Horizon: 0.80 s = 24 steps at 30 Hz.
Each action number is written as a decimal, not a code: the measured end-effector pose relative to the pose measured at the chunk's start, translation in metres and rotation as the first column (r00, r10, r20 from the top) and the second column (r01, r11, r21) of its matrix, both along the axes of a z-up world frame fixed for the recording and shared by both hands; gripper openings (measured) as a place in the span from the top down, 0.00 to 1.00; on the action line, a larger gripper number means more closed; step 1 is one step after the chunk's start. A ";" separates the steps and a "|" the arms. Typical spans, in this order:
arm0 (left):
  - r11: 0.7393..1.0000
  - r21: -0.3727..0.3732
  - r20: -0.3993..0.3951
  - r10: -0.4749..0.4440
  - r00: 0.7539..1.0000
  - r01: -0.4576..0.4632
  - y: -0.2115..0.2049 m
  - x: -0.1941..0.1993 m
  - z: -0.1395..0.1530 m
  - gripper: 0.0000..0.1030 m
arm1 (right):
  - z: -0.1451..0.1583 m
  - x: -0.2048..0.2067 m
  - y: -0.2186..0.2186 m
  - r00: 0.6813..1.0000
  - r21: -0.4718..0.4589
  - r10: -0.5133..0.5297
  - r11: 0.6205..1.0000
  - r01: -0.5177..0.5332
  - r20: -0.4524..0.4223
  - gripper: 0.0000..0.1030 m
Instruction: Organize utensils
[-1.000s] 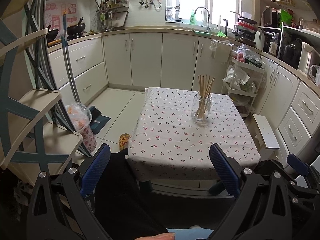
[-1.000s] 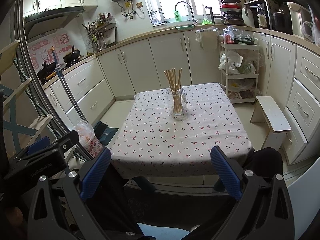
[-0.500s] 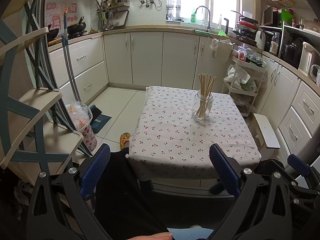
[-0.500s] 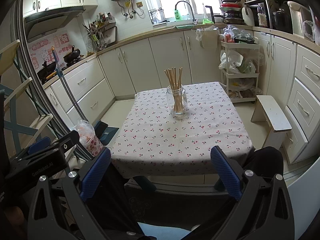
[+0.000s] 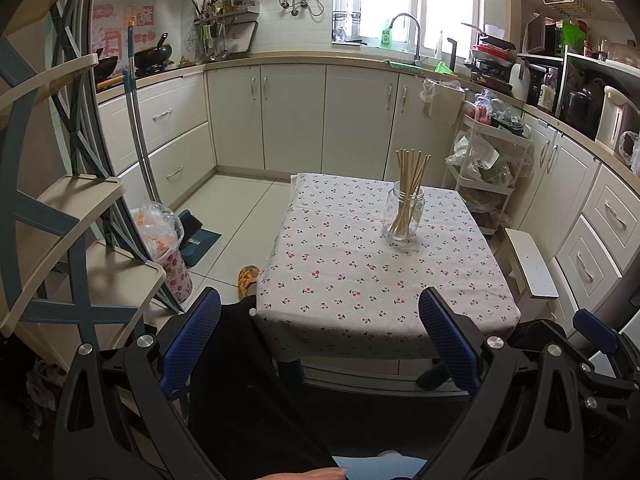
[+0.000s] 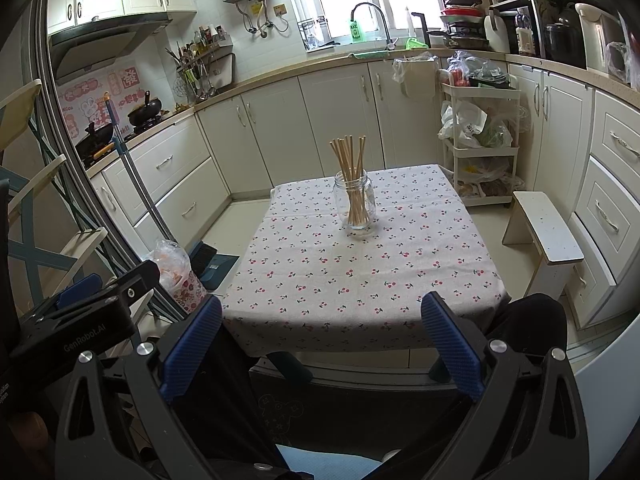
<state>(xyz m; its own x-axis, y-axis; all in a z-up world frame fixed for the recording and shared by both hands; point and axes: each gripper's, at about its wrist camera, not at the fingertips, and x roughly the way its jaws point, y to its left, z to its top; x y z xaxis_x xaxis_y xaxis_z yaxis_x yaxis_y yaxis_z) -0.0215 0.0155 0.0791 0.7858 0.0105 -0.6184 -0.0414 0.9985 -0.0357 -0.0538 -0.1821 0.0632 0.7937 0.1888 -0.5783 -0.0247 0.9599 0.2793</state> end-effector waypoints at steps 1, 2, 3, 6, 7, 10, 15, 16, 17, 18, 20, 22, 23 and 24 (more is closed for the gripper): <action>1.000 0.001 -0.001 0.000 1.000 0.000 0.000 0.000 0.000 0.07 | 0.000 0.000 0.000 1.000 0.001 0.000 1.000 0.000 0.000 0.07; 1.000 0.001 -0.001 0.000 1.000 0.000 0.000 0.000 0.000 0.07 | 0.000 0.000 0.001 1.000 0.001 0.000 1.000 0.000 -0.001 0.07; 1.000 0.001 0.000 0.000 1.000 0.000 0.000 0.000 0.000 0.07 | 0.000 0.000 0.000 1.000 0.000 0.001 1.000 -0.001 -0.001 0.07; 1.000 0.000 0.000 -0.001 1.000 0.001 0.000 0.000 0.000 0.07 | 0.000 0.000 0.000 1.000 0.001 0.000 1.000 0.000 0.000 0.07; 1.000 0.000 -0.001 0.000 1.000 0.000 0.000 0.000 0.000 0.07 | 0.000 0.000 0.000 1.000 0.001 0.000 1.000 0.000 0.000 0.07; 1.000 0.001 0.002 0.000 1.000 0.000 -0.002 -0.001 0.000 0.07 | 0.000 0.000 0.000 1.000 0.001 0.000 1.000 0.000 0.000 0.07; 1.000 0.000 0.002 0.000 1.000 0.000 -0.003 -0.001 0.000 0.07 | 0.000 -0.001 0.002 1.000 0.003 0.002 1.000 -0.002 -0.002 0.07; 1.000 0.000 0.002 0.000 1.000 0.000 -0.003 -0.001 0.000 0.07 | 0.000 -0.001 0.001 1.000 0.002 0.001 1.000 -0.001 -0.001 0.07; 1.000 0.000 0.002 0.001 1.000 -0.001 -0.003 -0.001 0.000 0.07 | 0.000 -0.001 0.001 1.000 0.002 0.001 1.000 -0.001 -0.001 0.07; 1.000 0.000 0.003 0.000 1.000 0.000 -0.003 -0.001 0.001 0.07 | 0.000 -0.001 0.001 1.000 0.002 0.001 1.000 -0.001 -0.001 0.07; 1.000 0.000 0.003 0.001 1.000 -0.001 -0.003 -0.001 0.000 0.07 | 0.000 -0.001 0.001 1.000 0.003 0.002 1.000 -0.002 -0.001 0.07; 1.000 -0.001 0.001 0.000 1.000 0.000 -0.003 -0.001 0.000 0.07 | 0.000 -0.001 0.001 1.000 0.003 0.001 1.000 -0.001 -0.001 0.07; 1.000 0.000 0.002 0.000 1.000 0.000 -0.003 -0.001 0.000 0.07 | 0.000 -0.001 0.002 1.000 0.003 0.001 1.000 -0.001 -0.001 0.07; 1.000 0.000 0.003 0.000 1.000 0.000 -0.003 -0.001 0.000 0.07 | 0.000 -0.002 0.002 1.000 0.003 0.001 1.000 -0.001 0.000 0.07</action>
<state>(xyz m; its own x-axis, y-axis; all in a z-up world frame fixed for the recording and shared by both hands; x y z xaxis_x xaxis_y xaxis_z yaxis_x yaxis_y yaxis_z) -0.0227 0.0128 0.0792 0.7874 0.0107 -0.6164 -0.0415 0.9985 -0.0357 -0.0554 -0.1801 0.0631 0.7932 0.1915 -0.5780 -0.0258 0.9590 0.2822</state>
